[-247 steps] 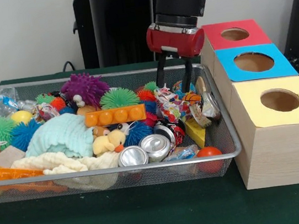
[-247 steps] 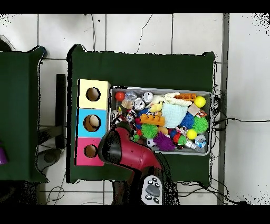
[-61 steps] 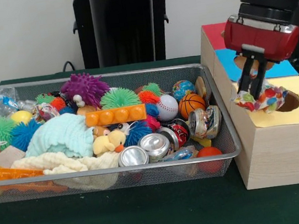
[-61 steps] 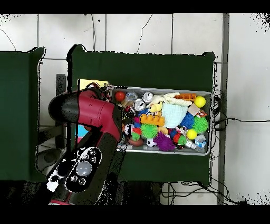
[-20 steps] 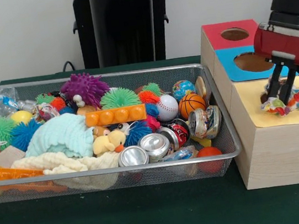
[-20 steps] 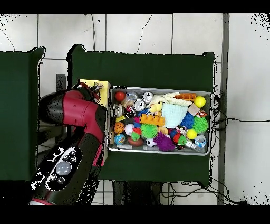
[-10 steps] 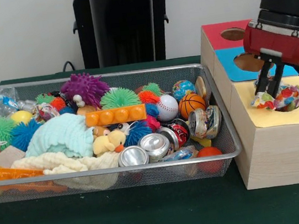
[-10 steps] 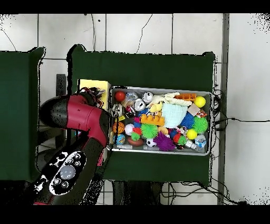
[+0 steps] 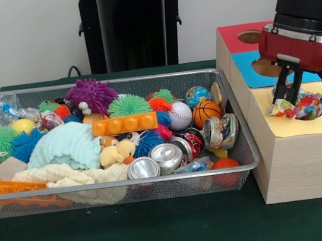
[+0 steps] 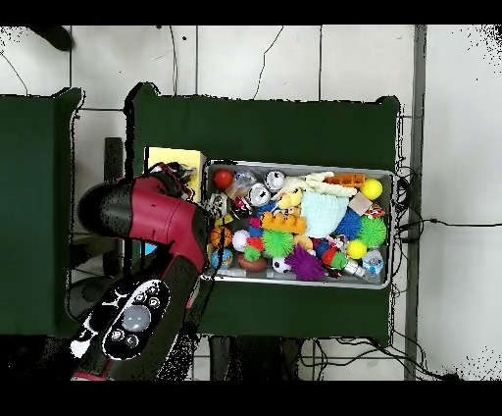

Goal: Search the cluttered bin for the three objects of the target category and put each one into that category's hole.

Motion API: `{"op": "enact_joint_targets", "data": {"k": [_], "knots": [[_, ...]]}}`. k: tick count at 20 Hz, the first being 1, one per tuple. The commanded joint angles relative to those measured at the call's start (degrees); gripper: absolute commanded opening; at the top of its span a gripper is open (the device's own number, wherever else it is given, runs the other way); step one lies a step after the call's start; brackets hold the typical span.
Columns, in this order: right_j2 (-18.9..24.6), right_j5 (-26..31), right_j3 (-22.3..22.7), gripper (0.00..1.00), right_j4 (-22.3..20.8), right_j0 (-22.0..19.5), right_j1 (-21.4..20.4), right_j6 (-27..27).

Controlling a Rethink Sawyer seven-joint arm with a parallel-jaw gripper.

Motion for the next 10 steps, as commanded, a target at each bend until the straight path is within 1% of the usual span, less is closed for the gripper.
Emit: {"op": "enact_joint_targets", "data": {"k": [1, 5, 10], "knots": [[9.8, -3.3, 4.8, 0.00, -1.8, -1.8, 6.1, 8.2], [9.0, -2.4, 3.5, 0.00, -0.8, -0.9, 7.1, 10.2], [9.4, -2.0, 2.7, 0.00, 0.2, -0.9, 7.5, 11.3]]}}
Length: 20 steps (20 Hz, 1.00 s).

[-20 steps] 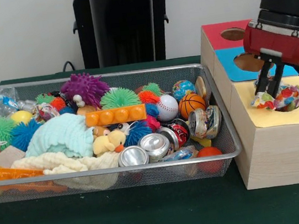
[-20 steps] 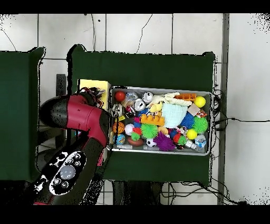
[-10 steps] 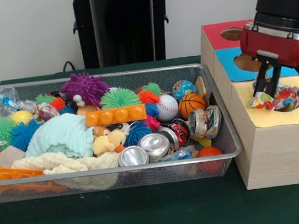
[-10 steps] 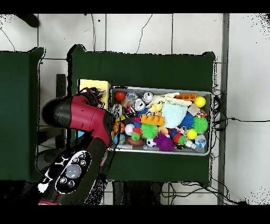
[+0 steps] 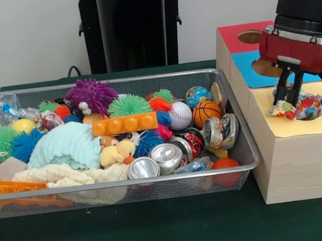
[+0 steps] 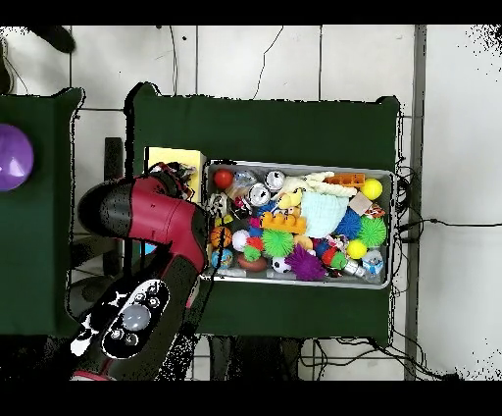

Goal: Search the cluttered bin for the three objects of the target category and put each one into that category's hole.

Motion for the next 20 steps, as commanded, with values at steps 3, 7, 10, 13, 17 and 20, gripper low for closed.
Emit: {"op": "enact_joint_targets", "data": {"k": [3, 7, 10, 13, 17, 20], "knots": [[9.4, -1.4, 2.6, 0.00, 0.6, -0.7, 7.4, 12.0], [10.1, -1.9, 2.5, 0.00, 1.6, -0.5, 7.5, 13.0], [12.7, -2.9, 3.3, 0.00, 1.9, -1.9, 6.3, 11.2], [19.6, -5.1, 6.1, 0.00, 2.1, -6.2, 3.4, 6.1], [27.3, -5.6, 9.2, 0.00, 1.7, -11.5, 0.4, 1.7], [33.1, -6.0, 11.9, 0.00, 0.8, -15.9, -1.5, -1.1]]}}
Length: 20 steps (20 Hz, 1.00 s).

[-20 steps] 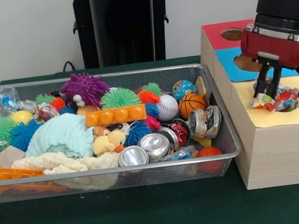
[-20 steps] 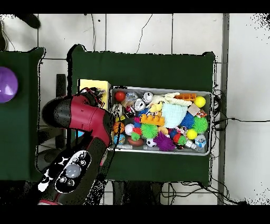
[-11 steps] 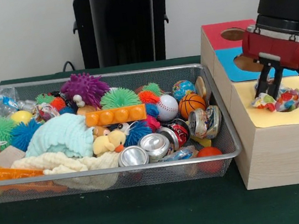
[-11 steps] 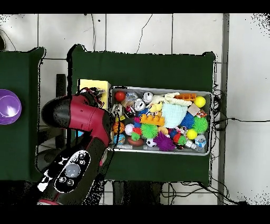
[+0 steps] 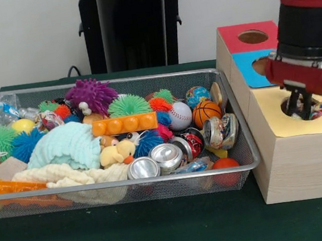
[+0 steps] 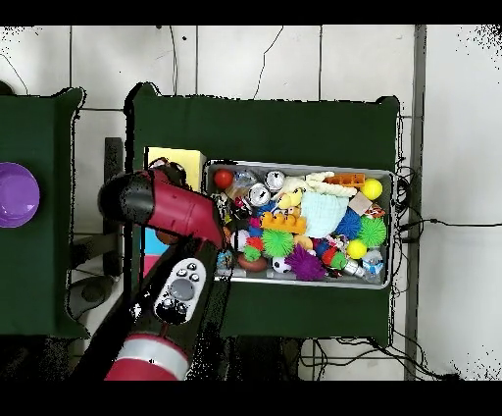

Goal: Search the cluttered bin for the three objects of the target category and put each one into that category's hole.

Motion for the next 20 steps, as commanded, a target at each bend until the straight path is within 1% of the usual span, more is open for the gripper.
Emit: {"op": "enact_joint_targets", "data": {"k": [1, 2, 4, 8, 10, 13, 16, 19, 20], "knots": [[21.0, -2.9, 10.4, 0.00, -0.2, -8.7, 0.5, -1.3], [22.9, -3.6, 11.1, 0.00, -1.0, -10.1, 0.3, -2.0], [23.8, -3.4, 11.0, 0.00, -2.2, -10.9, 0.5, -1.5], [22.0, 0.1, 9.2, 0.00, -3.8, -10.2, 1.1, 0.6], [21.5, 1.1, 8.7, 0.00, -4.4, -10.2, 1.3, 0.9], [21.7, 0.1, 8.5, 0.00, -5.5, -10.7, 1.8, 0.6], [21.6, -0.5, 6.8, 0.00, -6.3, -11.1, 3.4, 0.5], [21.2, -0.7, 6.0, 0.00, -7.1, -10.9, 3.8, 0.9], [21.4, -2.3, 6.2, 1.00, -8.0, -11.1, 3.7, 0.7]]}}
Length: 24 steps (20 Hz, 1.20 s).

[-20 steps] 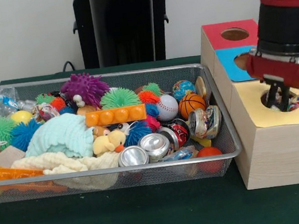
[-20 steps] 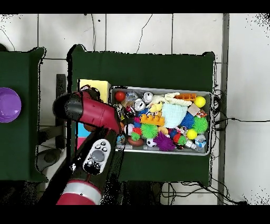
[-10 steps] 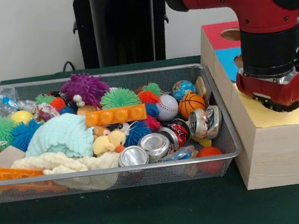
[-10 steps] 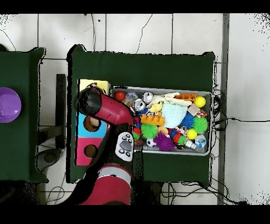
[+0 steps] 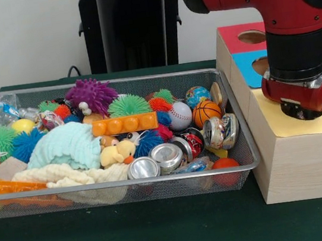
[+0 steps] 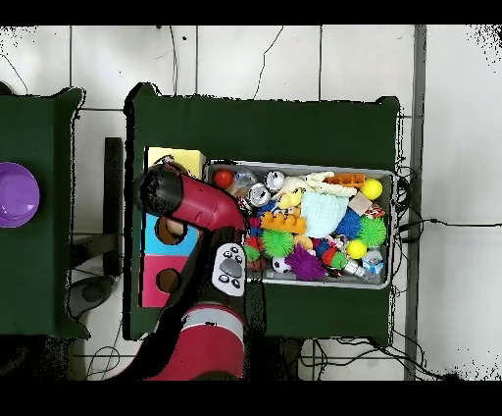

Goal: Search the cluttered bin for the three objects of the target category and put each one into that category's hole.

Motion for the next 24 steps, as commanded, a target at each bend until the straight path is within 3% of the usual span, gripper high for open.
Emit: {"op": "enact_joint_targets", "data": {"k": [1, 4, 11, 24], "knots": [[7.7, -1.6, 3.1, 1.00, -5.0, -0.8, 6.4, 1.3], [4.7, -1.5, 1.7, 1.00, -5.1, 1.4, 6.9, 3.3], [2.7, 2.3, 0.2, 1.00, -4.2, 2.5, 7.4, 5.2], [1.4, 5.8, 2.3, 1.00, -4.0, 3.0, 3.8, 6.1]]}}
